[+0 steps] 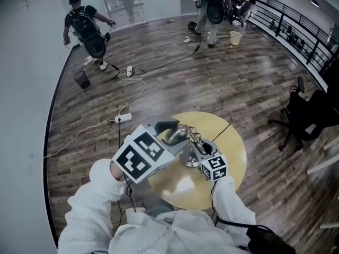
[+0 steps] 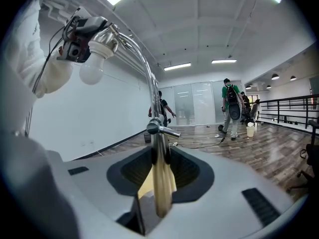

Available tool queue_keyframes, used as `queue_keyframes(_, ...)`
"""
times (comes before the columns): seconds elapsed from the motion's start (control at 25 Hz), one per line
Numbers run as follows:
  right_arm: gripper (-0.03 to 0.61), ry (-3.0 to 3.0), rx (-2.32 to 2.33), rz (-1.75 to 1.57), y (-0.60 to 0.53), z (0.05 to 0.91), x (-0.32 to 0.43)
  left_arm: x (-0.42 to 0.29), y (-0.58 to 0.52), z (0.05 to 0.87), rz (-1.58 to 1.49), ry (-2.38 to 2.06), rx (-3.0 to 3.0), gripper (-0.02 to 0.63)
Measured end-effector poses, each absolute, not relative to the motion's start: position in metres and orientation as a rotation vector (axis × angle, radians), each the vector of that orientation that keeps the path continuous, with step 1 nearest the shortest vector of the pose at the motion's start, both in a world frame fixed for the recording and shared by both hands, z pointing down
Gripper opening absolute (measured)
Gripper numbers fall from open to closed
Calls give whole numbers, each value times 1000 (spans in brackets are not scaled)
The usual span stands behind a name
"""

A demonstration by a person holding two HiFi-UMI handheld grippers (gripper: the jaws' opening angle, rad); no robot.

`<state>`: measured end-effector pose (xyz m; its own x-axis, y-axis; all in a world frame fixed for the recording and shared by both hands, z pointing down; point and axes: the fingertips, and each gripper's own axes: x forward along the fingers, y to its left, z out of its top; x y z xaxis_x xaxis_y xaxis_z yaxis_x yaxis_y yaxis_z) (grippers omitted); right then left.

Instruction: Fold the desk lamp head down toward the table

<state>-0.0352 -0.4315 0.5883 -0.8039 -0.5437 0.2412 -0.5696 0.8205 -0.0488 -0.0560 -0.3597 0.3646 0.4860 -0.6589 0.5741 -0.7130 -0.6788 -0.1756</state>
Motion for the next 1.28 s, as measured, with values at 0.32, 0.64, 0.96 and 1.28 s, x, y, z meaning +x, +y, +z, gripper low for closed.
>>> queue_keyframes(0.32,114,-2793,852,182,-435,588,-36,-76,-338,388,950,-1138,2539,212)
queue_keyframes(0.64,114,-2801,866,182,-432,588,-36,-101,-313,426,955,-1169,2501,212)
queue_keyframes(0.96,114,-2794,913,186,-433,590,-35,-119,-299,474,958,-1191,2424,213)
queue_keyframes(1.28,114,-2775,954,180,-433,587,-37,-128,-290,526,865,-1213,2381,213)
